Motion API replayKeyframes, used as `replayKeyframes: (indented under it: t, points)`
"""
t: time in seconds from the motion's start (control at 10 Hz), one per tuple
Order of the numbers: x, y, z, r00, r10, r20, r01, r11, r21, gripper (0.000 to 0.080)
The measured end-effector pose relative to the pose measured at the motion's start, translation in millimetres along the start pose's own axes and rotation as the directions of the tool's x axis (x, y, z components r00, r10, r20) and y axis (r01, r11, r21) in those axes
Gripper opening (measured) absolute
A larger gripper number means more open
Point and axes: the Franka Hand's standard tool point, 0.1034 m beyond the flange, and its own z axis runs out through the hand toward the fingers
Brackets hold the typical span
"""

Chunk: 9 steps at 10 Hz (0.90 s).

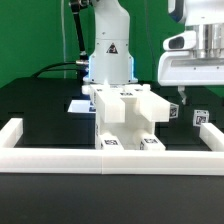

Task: Assemble chair

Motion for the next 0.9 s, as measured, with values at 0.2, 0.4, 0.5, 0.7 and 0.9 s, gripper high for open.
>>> replayKeyframes:
  t: [0.2, 0.4, 0.5, 0.7, 0.9]
  points:
    - [-2.7, 5.3, 11.3, 1.000, 0.000, 0.000, 0.000, 1.000, -0.013, 0.0649]
    - [-7.8, 10.8, 21.9, 1.000, 0.000, 0.010, 0.000, 1.000, -0.028, 0.0649]
    - [-10.0, 12.0, 24.9, 1.000, 0.000, 0.015, 0.001, 0.999, -0.033, 0.0649]
    - [-11.0, 12.2, 25.9, 1.000, 0.000, 0.017, 0.001, 0.999, -0.035, 0.0530]
    - [-10.9, 12.2, 25.8, 1.000, 0.000, 0.017, 0.001, 0.999, -0.035, 0.0396]
